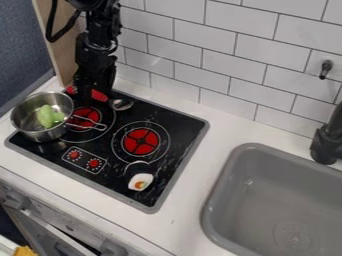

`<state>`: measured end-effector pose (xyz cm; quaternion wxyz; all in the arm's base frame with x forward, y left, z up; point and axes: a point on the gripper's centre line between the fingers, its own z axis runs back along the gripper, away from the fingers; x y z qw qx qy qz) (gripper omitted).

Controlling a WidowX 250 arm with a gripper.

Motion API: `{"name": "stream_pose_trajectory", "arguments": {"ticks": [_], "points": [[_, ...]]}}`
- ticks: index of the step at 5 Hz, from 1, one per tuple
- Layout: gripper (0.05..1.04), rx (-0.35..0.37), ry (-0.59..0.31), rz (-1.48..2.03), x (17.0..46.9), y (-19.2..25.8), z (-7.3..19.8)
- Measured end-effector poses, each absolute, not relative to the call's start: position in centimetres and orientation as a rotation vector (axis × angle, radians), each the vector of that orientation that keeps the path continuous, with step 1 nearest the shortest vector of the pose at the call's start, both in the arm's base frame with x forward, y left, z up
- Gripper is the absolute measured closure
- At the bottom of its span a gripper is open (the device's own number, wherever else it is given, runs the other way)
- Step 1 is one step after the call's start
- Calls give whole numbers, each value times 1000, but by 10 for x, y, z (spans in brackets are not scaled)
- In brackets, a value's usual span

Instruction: Move the red fork to the left side of the stove

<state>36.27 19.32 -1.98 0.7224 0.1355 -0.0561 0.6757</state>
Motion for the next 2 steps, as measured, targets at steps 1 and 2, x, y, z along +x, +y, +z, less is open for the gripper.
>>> {"name": "stream_pose_trajectory", "arguments": {"ticks": [1,2], "points": [[83,292,-144,1509,360,192,-9],[83,276,-204,1537,361,192,18]]}}
